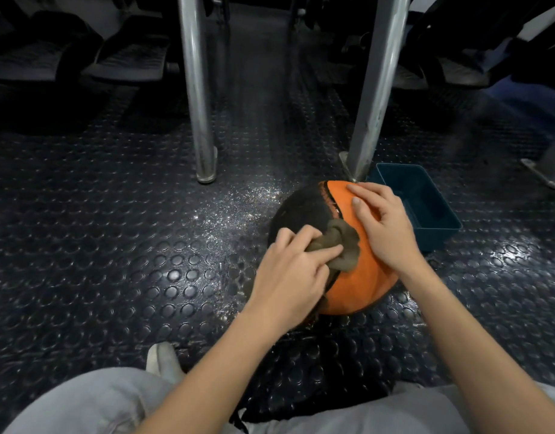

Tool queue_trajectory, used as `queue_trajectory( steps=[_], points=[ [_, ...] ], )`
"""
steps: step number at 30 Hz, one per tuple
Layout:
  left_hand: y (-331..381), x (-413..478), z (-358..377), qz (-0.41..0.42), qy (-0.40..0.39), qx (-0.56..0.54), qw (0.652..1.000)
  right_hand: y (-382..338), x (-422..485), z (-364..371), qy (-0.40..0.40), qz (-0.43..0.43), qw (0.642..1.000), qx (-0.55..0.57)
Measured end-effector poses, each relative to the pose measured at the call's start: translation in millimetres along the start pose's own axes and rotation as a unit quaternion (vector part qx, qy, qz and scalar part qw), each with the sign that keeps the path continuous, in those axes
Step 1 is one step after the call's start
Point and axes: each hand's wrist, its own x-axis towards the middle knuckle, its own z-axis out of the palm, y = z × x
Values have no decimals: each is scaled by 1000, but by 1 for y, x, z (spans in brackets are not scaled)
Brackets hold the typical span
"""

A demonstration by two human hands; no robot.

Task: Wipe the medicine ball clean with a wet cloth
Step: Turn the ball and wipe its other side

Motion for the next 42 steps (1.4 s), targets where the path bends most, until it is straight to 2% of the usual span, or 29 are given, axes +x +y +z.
queue_trajectory(
  steps=[6, 11, 13, 16, 22, 24, 26, 29, 31, 34, 37, 38, 40, 42],
  points=[
    [-16, 24, -1, -38, 59, -48, 996, 5, -4, -4, 1, 21, 1000, 20],
    [-59, 52, -2, -215, 49, -108, 969, 3, -10, -2, -1, 4, 1000, 23],
    [-63, 53, 2, -250, 52, -124, 959, 1, -8, -1, -1, 3, 1000, 10],
    [-50, 50, 1, -235, 65, -126, 962, 3, -6, -2, -1, 4, 1000, -1],
    [-12, 35, 3, -70, 45, -63, 994, 15, -2, -8, 0, 19, 999, 28],
    [-19, 37, 3, -88, 42, -55, 994, 16, -1, -9, -8, 13, 999, 41],
    [-37, 40, 5, -147, 47, -72, 985, 15, -2, -10, -14, 5, 999, 37],
    [-56, 37, 9, -264, 52, -145, 952, 12, -2, -7, -16, 1, 999, 30],
    [-55, 34, 10, -293, 66, -174, 938, 12, -2, -7, -16, -1, 999, 32],
    [-39, 33, 8, -245, 87, -164, 952, 14, -2, -9, -12, 2, 999, 40],
    [-10, 29, 10, -100, 70, -111, 986, 16, -1, -10, -12, 3, 999, 41],
    [-7, 27, 11, -74, 60, -90, 991, 17, 0, -10, -15, 1, 999, 42],
    [-17, 29, 10, -108, 57, -88, 989, 18, 1, -11, -20, -11, 999, 45],
    [-39, 29, 10, -195, 62, -118, 972, 17, 1, -12, -1, -30, 997, 65]
  ],
)
